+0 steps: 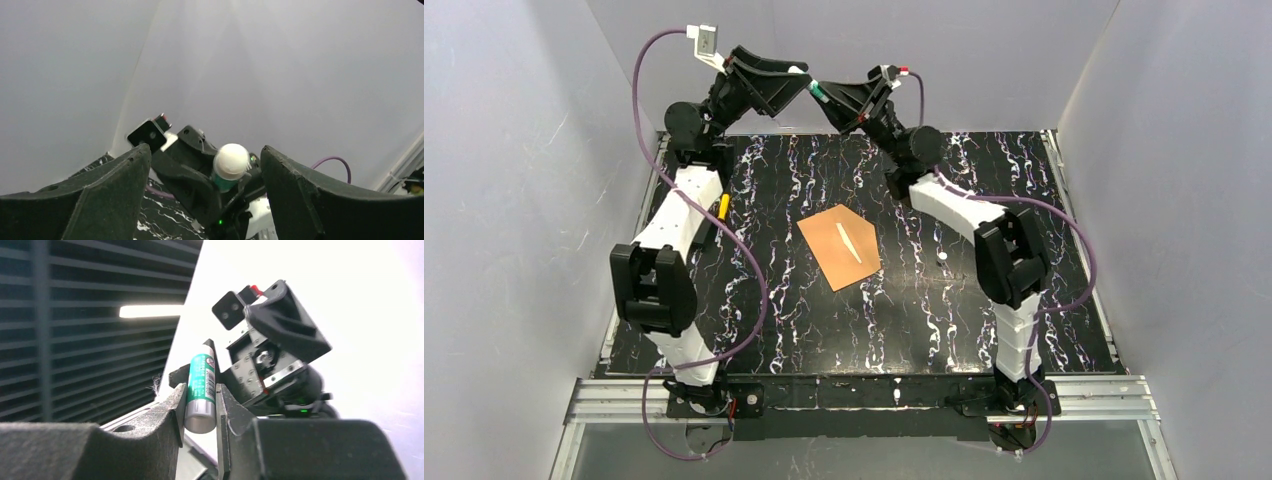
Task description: Place the letter into the envelope and seal it
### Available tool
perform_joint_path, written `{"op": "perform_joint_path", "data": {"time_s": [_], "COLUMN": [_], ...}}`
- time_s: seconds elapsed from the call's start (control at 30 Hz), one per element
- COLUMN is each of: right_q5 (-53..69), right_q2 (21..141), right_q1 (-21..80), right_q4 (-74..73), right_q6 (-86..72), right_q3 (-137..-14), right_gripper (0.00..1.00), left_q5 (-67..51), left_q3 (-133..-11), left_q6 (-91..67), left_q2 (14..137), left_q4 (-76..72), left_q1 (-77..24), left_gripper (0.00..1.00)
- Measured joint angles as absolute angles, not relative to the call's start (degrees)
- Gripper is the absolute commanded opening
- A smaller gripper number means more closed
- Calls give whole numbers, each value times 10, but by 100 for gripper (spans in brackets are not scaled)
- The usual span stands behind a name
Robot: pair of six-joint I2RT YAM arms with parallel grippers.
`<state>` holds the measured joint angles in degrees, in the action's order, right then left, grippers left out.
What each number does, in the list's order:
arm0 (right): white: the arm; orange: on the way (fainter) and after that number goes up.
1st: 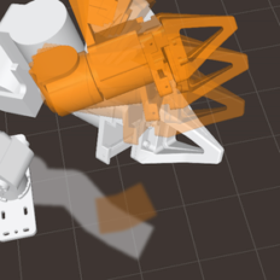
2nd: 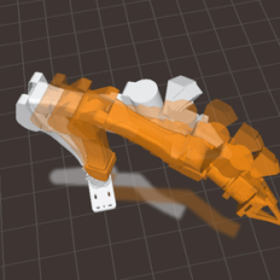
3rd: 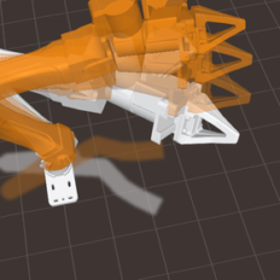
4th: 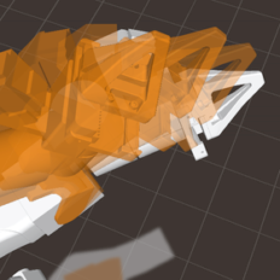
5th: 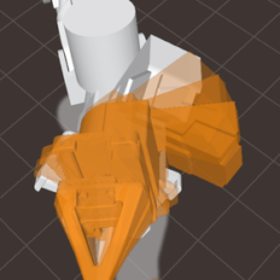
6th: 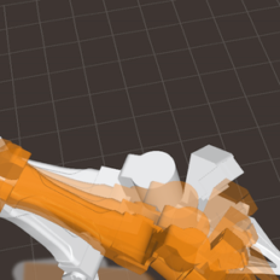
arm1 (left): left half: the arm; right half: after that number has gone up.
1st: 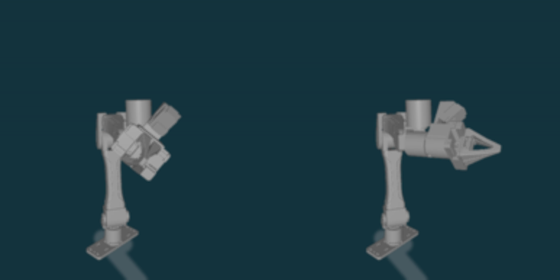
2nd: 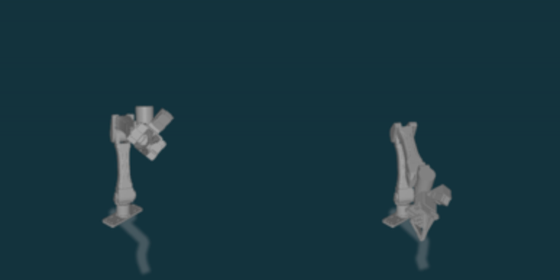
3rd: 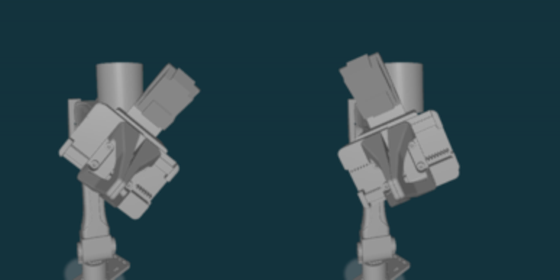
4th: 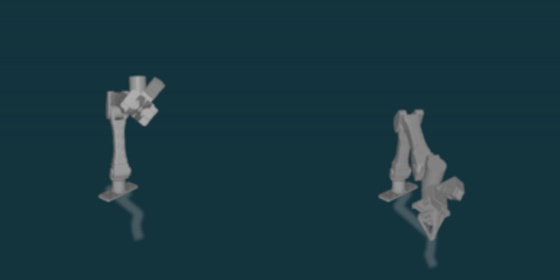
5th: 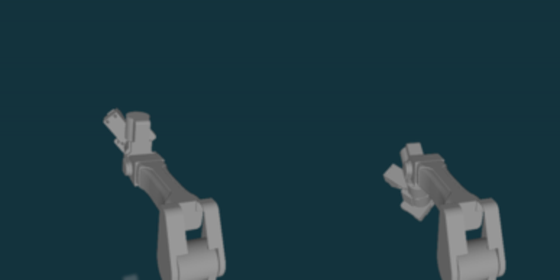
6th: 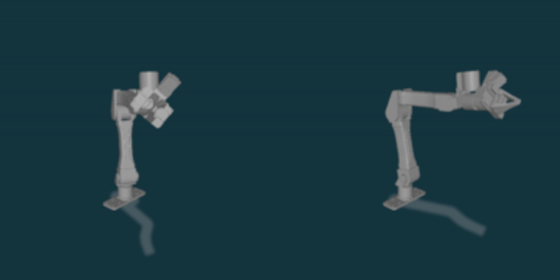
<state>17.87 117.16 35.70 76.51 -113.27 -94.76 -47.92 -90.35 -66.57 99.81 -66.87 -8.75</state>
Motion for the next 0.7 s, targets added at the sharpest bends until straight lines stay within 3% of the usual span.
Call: {"op": "perform_joint_path", "data": {"time_s": [0.27,0.7], "right_q5": [255,311], "right_q2": [1091,1035], "right_q1": [332,335], "right_q4": [568,301], "right_q6": [-914,-649], "right_q3": [-923,-933], "right_gripper": [1,1], "left_q5": [-422,-410], "left_q3": [-789,-757], "left_q6": [-634,-638], "left_q2": [893,849], "left_q4": [-564,-410], "left_q1": [-84,-83], "left_gripper": [80,73]}}
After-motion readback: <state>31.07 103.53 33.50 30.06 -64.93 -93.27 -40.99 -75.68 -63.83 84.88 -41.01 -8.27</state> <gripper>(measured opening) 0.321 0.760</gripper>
